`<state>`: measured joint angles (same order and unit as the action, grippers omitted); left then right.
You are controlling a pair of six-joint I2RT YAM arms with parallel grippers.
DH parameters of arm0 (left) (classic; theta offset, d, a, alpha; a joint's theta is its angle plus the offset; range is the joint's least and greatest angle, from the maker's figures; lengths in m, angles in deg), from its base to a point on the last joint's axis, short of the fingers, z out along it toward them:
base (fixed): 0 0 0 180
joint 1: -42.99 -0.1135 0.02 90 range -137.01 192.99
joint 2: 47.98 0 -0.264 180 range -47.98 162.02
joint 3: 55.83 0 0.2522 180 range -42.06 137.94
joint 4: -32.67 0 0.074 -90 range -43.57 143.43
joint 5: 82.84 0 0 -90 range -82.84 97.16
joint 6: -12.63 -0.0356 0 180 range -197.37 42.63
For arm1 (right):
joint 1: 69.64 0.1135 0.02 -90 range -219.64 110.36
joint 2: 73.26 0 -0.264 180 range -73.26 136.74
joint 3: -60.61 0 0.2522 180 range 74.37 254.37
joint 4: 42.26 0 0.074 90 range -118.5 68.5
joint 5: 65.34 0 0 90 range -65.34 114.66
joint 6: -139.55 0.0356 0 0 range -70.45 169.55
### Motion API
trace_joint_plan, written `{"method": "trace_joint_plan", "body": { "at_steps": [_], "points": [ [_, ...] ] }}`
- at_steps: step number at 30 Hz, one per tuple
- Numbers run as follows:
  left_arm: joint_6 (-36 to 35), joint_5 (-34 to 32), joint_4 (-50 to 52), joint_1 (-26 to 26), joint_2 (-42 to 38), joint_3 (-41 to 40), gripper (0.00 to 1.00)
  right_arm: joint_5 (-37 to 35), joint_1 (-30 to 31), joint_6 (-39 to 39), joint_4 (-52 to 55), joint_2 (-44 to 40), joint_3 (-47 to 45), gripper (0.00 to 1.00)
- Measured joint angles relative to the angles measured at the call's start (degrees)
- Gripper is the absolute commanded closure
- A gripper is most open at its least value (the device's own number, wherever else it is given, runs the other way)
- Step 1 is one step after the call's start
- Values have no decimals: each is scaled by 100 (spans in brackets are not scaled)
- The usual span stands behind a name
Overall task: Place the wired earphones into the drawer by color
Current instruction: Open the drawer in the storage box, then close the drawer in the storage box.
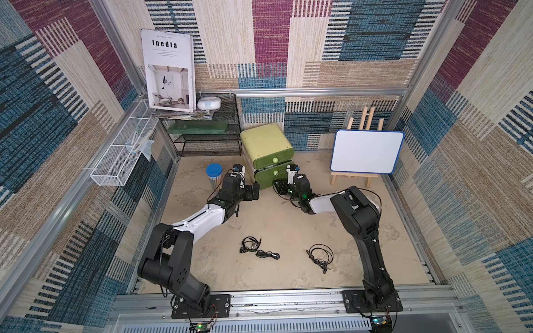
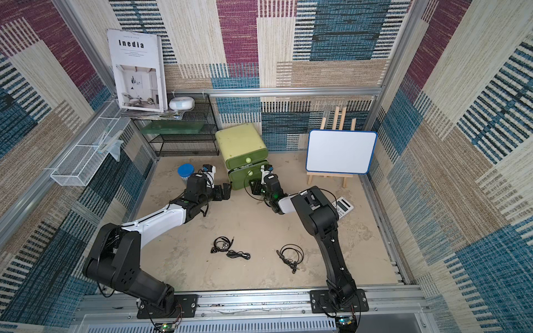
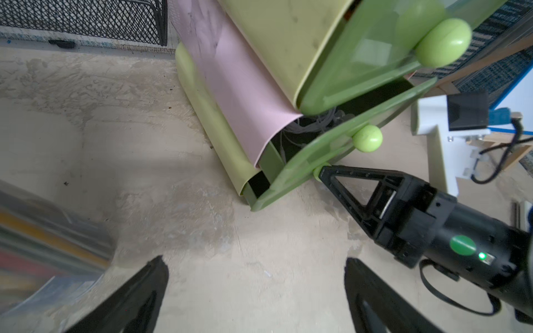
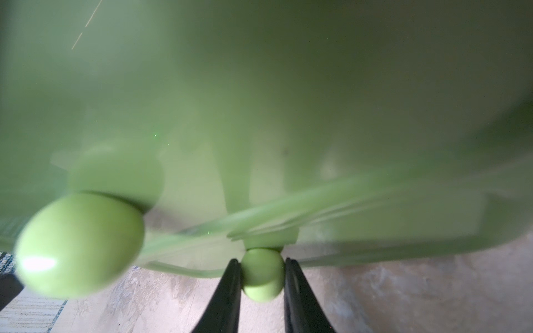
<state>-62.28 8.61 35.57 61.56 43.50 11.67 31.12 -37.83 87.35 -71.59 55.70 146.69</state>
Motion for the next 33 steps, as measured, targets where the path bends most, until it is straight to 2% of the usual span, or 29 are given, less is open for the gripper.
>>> {"method": "trace_joint_plan", "body": {
  "at_steps": [23, 33],
  "points": [
    [42, -76, -448, -173, 1305, 1038, 0, -9, 0, -20, 37, 0, 66, 76],
    [105, -109, -457, -205, 1480, 1207, 0, 0, -2, -17, -9, -61, -72, 76]
  ]
}}
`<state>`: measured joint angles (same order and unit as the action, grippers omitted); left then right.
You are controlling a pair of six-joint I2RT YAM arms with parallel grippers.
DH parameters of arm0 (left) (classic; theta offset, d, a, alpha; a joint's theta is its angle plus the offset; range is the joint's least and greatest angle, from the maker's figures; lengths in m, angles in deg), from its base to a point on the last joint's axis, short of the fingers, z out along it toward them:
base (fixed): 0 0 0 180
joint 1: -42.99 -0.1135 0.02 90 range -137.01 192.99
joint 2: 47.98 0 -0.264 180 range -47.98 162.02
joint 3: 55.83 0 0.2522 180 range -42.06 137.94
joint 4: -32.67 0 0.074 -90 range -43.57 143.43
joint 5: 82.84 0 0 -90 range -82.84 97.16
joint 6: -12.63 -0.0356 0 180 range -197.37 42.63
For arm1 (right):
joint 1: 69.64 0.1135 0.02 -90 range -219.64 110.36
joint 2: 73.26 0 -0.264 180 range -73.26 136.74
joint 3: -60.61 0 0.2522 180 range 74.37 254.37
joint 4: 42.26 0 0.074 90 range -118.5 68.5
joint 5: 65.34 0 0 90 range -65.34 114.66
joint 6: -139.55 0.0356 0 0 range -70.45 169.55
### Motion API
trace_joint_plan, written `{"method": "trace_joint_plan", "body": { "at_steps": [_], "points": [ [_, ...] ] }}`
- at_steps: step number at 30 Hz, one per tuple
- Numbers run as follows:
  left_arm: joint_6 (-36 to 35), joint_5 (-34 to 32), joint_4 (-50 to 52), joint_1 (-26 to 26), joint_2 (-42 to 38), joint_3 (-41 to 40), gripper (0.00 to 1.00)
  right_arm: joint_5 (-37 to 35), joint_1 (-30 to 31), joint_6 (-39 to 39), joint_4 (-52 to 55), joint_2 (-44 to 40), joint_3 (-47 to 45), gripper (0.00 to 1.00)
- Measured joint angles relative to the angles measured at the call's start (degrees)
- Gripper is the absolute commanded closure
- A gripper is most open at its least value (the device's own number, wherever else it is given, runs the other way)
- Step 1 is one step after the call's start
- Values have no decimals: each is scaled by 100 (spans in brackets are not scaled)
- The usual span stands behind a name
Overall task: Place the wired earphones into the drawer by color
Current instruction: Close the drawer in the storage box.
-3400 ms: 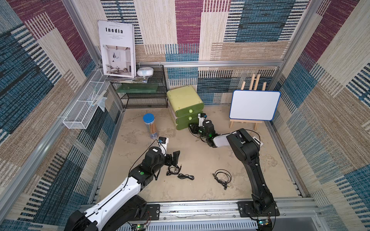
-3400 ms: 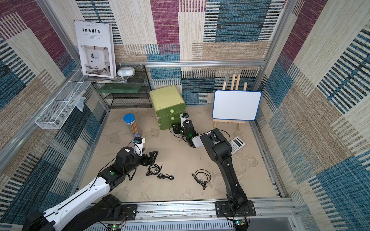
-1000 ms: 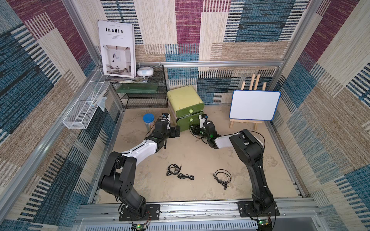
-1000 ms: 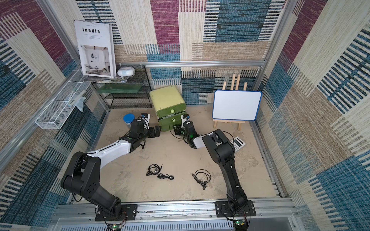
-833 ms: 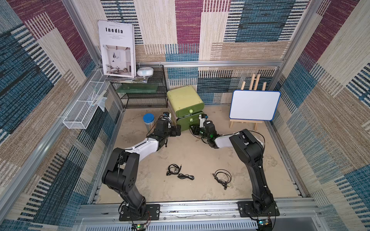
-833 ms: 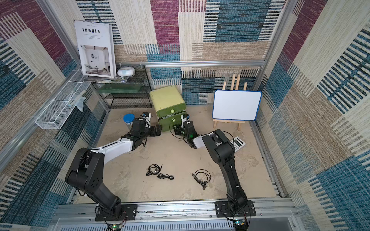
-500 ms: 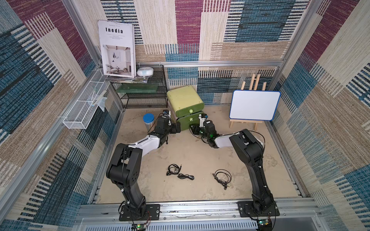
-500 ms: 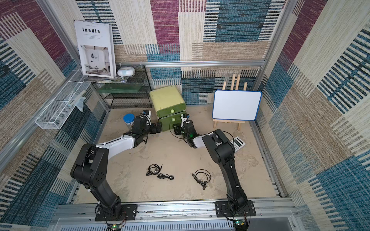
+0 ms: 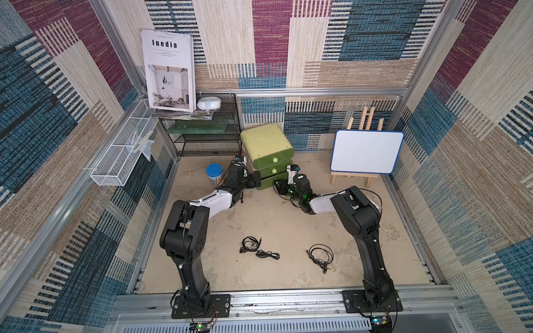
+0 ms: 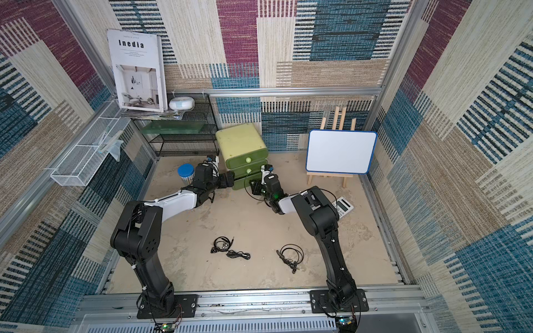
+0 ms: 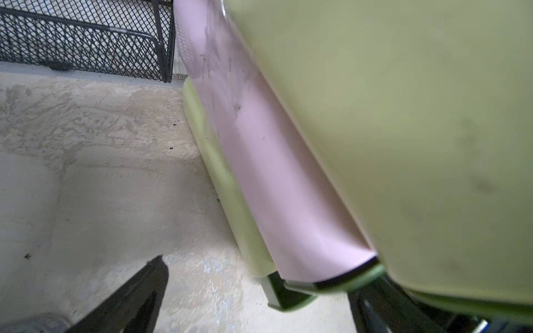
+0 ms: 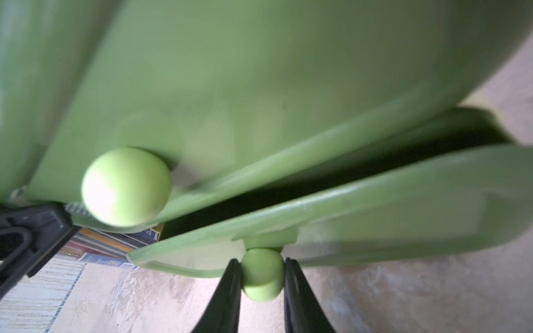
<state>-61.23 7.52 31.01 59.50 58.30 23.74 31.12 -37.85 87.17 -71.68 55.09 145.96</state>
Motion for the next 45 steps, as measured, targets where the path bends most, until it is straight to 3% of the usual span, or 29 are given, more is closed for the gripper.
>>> {"method": "trace_joint_plan", "body": {
  "at_steps": [34, 45],
  "points": [
    [168, 157, 140, -13, -181, -79, 0, 4, 20, -13, 2, -743, -988, 77],
    [295, 350, 184, -11, -614, -398, 0, 0, 50, -74, 4, -990, -1333, 77]
  ]
}}
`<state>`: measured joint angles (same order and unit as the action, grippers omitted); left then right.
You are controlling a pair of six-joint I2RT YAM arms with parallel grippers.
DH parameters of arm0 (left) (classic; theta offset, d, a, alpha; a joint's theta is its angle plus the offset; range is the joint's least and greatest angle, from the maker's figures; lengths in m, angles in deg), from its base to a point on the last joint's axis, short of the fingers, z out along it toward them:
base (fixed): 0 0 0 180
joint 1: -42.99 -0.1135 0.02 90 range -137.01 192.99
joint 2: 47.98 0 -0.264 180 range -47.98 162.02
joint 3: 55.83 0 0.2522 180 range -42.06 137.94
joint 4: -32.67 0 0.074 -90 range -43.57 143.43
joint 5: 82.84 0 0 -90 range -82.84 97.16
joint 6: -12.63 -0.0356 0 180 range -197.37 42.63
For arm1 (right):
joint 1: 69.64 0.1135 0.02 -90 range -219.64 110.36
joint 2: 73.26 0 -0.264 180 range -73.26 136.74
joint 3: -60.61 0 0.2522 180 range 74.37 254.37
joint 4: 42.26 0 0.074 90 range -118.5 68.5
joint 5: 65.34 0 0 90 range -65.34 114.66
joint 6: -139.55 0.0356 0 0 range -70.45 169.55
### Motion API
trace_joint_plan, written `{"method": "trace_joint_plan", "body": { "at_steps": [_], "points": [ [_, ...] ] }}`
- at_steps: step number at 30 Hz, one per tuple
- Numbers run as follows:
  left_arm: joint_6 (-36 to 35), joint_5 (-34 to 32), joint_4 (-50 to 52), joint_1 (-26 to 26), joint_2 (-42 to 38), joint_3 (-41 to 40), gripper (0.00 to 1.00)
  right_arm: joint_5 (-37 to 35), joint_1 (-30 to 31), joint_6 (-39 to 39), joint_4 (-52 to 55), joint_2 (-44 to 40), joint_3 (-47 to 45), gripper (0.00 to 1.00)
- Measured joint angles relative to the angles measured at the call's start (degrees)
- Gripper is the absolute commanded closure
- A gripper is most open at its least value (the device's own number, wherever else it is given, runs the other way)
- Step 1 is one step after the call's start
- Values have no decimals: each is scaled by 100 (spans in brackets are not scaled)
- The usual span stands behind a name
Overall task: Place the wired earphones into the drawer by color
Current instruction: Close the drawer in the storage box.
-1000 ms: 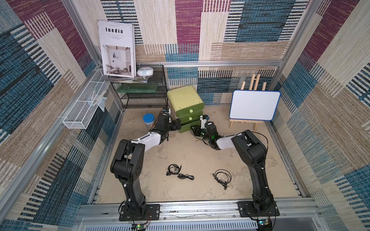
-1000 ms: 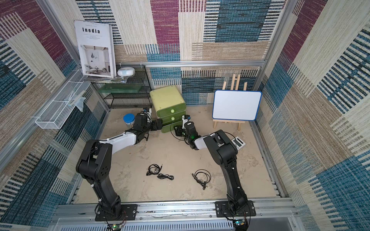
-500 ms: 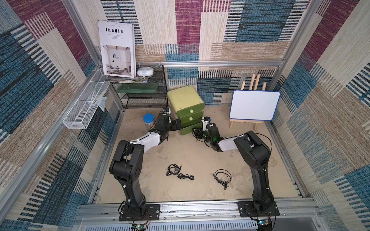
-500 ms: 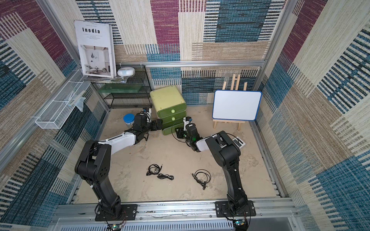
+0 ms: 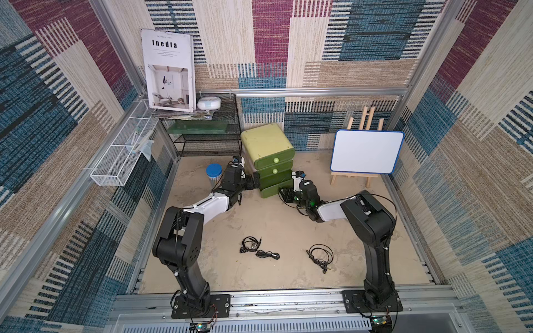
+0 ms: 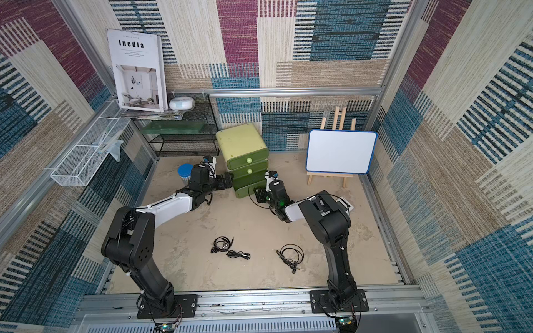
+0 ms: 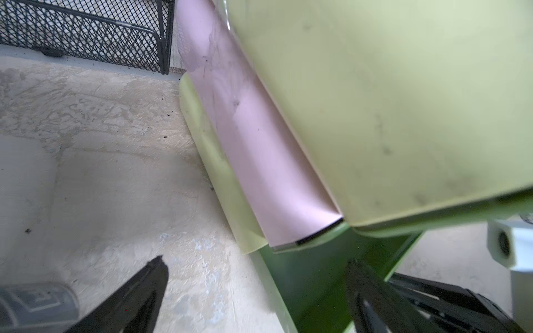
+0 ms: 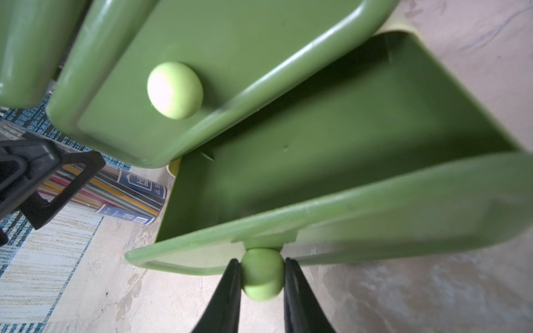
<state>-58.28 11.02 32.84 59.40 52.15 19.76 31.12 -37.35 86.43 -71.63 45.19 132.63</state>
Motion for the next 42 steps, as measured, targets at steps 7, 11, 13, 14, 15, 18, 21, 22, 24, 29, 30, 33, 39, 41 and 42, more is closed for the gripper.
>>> {"method": "trace_joint_plan", "body": {
  "at_steps": [7, 11, 13, 14, 15, 18, 21, 22, 24, 29, 30, 33, 39, 41, 42],
  "points": [
    [170, 267, 7, 72, -608, -514, 0, -2, 11, -37, 2, -184, -227, 77],
    [326, 435, -4, 125, -1099, -896, 0, -20, 20, -59, 2, -267, -354, 77],
    [417, 492, 0, 149, -1375, -1093, 0, -20, 22, -66, 7, -315, -415, 77],
    [461, 498, 2, 166, -1519, -1191, 0, -20, 22, -70, 7, -334, -439, 76],
    [476, 514, 2, 177, -1690, -1305, 0, -22, 22, -79, 4, -356, -470, 77],
    [608, 529, 72, 214, -2175, -1611, 0, -26, 28, -83, 9, -422, -560, 77],
    [636, 527, 175, 247, -2691, -1910, 0, -44, 48, -92, 2, -474, -640, 77],
    [638, 527, 197, 256, -2881, -2024, 0, -44, 57, -98, 7, -501, -682, 76],
    [638, 525, 310, 264, -3230, -2227, 0, -46, 70, -105, 11, -544, -743, 77],
    [638, 487, 555, 293, -4061, -2774, 1, -92, 87, -127, 13, -654, -876, 77],
    [636, 487, 599, 297, -4207, -2894, 1, -107, 92, -129, 13, -671, -898, 77],
    [586, 461, 697, 306, -4553, -3248, 1, -131, 116, -149, 17, -715, -968, 76],
    [411, 343, 850, 306, -4937, -3589, 1, -173, 133, -186, 39, -833, -1130, 76],
    [380, 337, 861, 306, -4977, -3600, 1, -188, 133, -195, 42, -870, -1191, 76],
    [369, 334, 863, 306, -4981, -3600, 1, -195, 136, -203, 42, -894, -1224, 76]
  ]
}}
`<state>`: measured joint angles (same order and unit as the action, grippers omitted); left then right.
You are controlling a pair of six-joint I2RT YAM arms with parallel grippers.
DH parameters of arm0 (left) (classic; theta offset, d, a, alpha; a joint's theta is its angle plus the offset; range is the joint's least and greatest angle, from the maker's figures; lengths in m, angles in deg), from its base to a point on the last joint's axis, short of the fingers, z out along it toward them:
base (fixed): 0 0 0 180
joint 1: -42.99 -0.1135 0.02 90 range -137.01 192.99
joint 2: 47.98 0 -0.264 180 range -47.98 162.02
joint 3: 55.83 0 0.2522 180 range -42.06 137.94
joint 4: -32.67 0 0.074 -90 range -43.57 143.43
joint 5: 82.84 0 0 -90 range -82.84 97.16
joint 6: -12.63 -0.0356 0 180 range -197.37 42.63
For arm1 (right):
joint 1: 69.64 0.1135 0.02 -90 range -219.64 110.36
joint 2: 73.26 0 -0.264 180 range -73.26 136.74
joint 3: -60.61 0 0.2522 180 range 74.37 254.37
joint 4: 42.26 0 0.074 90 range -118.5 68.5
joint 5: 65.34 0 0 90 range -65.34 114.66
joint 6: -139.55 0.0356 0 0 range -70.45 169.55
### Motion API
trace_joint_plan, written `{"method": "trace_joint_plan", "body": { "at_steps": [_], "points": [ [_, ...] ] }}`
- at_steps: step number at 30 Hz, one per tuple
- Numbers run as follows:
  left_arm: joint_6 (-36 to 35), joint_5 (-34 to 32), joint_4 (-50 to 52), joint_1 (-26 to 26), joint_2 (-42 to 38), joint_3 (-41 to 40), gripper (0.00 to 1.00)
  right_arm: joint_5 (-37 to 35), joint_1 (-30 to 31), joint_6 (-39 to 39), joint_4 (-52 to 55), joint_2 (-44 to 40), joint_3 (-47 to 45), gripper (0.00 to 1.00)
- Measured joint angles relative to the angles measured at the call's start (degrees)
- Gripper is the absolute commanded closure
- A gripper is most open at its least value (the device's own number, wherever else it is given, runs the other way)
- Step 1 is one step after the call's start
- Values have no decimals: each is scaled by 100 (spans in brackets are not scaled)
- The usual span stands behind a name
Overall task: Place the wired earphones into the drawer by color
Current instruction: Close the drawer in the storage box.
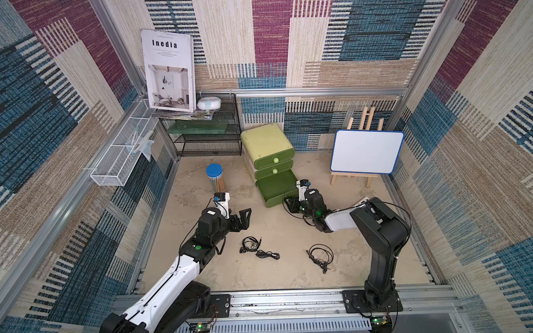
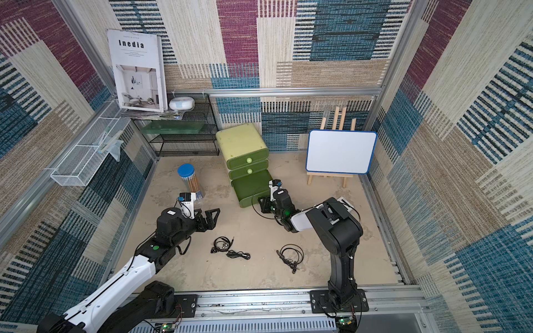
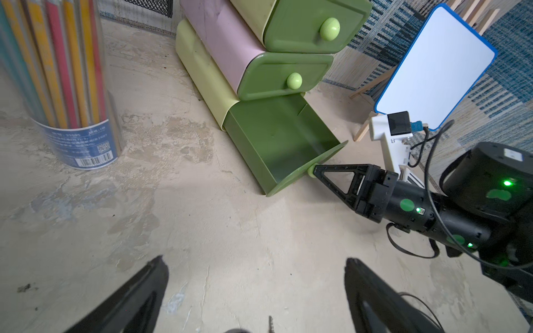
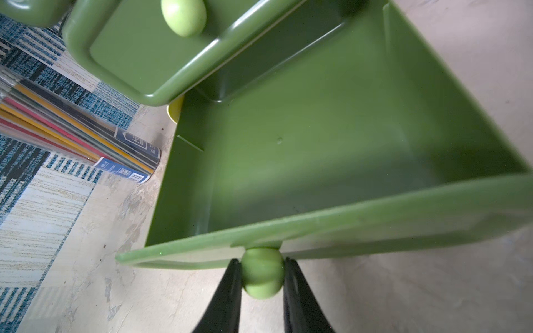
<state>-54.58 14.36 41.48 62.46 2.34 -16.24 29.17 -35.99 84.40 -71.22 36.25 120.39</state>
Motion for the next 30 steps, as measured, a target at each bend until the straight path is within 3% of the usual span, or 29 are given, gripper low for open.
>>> {"method": "trace_joint_plan", "body": {
  "at_steps": [12, 18, 30],
  "points": [
    [-31, -4, 24, 7, 7, 0, 1, -61, 0, -39, 42, -66, -94, 74],
    [-35, -11, 24, 11, 9, 0, 1, -63, 0, -46, 173, -138, -103, 55],
    [-173, 181, -42, 92, 173, 13, 1, -103, 2, -195, 807, -870, -341, 36]
  ]
}}
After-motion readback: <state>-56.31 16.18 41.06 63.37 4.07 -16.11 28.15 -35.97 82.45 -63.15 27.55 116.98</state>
